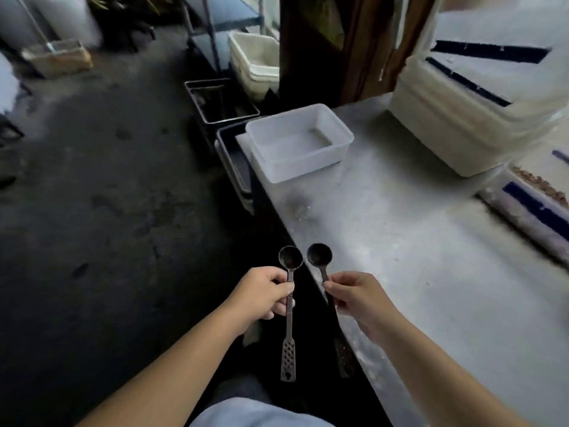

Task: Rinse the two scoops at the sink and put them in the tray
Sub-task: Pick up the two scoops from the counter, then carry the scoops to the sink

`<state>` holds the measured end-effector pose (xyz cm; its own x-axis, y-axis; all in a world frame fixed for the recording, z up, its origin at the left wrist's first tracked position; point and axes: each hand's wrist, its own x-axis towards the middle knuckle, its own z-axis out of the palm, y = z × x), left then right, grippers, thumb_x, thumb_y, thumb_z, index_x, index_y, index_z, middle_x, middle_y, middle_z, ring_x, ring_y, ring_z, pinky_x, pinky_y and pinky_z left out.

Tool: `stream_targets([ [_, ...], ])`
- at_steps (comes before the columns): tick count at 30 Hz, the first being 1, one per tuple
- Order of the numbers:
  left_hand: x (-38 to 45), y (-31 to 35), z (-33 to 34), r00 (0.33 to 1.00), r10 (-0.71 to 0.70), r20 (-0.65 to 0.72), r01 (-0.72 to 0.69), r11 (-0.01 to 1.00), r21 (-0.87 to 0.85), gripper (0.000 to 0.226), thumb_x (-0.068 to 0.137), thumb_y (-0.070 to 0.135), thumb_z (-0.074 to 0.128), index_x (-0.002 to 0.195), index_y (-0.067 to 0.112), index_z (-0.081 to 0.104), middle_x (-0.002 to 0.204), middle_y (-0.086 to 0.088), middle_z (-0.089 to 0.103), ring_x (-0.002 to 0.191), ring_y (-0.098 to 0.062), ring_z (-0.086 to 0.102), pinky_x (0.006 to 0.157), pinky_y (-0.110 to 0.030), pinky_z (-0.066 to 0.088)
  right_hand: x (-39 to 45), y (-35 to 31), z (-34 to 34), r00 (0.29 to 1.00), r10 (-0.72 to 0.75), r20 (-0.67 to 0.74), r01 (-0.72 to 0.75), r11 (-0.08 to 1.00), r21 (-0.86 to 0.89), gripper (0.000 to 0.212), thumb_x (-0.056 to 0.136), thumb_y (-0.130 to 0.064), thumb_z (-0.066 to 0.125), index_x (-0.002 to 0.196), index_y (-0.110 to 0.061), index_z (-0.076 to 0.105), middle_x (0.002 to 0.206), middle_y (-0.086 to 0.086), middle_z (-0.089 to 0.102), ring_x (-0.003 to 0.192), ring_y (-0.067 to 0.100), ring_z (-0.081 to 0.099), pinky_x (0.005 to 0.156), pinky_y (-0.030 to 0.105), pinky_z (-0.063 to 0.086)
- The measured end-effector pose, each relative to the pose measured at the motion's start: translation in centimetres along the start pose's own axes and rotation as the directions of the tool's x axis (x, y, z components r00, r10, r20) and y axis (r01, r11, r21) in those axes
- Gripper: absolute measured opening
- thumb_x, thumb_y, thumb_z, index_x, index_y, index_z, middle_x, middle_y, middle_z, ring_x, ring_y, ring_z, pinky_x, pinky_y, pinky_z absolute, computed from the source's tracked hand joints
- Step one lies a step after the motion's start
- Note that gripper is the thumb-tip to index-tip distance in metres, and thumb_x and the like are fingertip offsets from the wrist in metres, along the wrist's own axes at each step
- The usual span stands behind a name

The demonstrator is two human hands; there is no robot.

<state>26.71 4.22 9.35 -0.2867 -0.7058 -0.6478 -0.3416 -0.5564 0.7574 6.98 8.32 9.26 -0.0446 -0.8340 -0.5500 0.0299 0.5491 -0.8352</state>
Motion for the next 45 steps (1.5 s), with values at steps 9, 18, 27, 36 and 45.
stream_targets([
  [9, -12.1, -8.5, -12.9, 0.914, -0.029, -0.405, -0.086, 0.961, -0.263, 0.008, 0.09, 0.017, 0.06, 0.086, 0.014, 0.066, 0.068, -0.004, 0.072, 0.052, -0.012, 0.061, 0.039, -0.017, 0.034, 1.3, -1.6, 18.7, 0.9, 0.051, 0.433, 0.069, 0.964, -0.255, 0.017, 0.089, -0.01, 0.067, 0.074, -0.001, 0.07, 0.068, 0.008, 0.058, 0.056, 0.012, 0.048, 0.052, 0.024, 0.036],
  [18, -23.8, -18.9, -27.9, 0.724, -0.161, -0.671, -0.226, 0.864, -0.451, 0.005, 0.091, 0.017, 0.061, 0.087, 0.016, 0.064, 0.067, -0.004, 0.072, 0.048, -0.009, 0.057, 0.037, -0.017, 0.033, -0.6, -1.5, 43.6, 0.658, 0.163, 0.736, 0.154, 0.927, -0.343, 0.025, 0.09, -0.005, 0.063, 0.069, -0.012, 0.074, 0.067, 0.006, 0.068, 0.058, 0.011, 0.064, 0.047, 0.019, 0.047],
  [27, -33.4, -27.7, -40.0, 0.508, -0.334, -0.794, -0.353, 0.76, -0.546, 0.004, 0.088, 0.02, 0.063, 0.087, 0.016, 0.065, 0.065, -0.004, 0.073, 0.047, -0.01, 0.058, 0.036, -0.018, 0.034, -4.3, 0.0, 64.3, 0.421, 0.294, 0.858, 0.251, 0.872, -0.421, 0.022, 0.092, -0.007, 0.062, 0.073, -0.01, 0.074, 0.066, 0.008, 0.061, 0.055, 0.012, 0.055, 0.046, 0.018, 0.043],
  [36, -36.5, -33.5, -50.3, 0.346, -0.482, -0.805, -0.465, 0.657, -0.593, 0.004, 0.088, 0.022, 0.065, 0.086, 0.02, 0.067, 0.068, -0.001, 0.075, 0.048, -0.007, 0.06, 0.038, -0.019, 0.037, -2.0, 1.7, 82.2, 0.236, 0.409, 0.882, 0.32, 0.824, -0.468, 0.022, 0.089, -0.002, 0.063, 0.072, -0.006, 0.077, 0.059, 0.004, 0.067, 0.053, 0.013, 0.063, 0.048, 0.021, 0.048],
  [45, -36.4, -33.8, -67.1, 0.194, -0.563, -0.804, -0.594, 0.585, -0.553, 0.004, 0.089, 0.018, 0.065, 0.089, 0.014, 0.066, 0.067, -0.004, 0.074, 0.047, -0.01, 0.059, 0.036, -0.02, 0.036, 2.6, -3.3, 101.9, 0.026, 0.482, 0.876, 0.415, 0.792, -0.448, 0.02, 0.09, -0.005, 0.062, 0.076, -0.007, 0.077, 0.065, 0.005, 0.07, 0.058, 0.014, 0.064, 0.052, 0.021, 0.05],
])
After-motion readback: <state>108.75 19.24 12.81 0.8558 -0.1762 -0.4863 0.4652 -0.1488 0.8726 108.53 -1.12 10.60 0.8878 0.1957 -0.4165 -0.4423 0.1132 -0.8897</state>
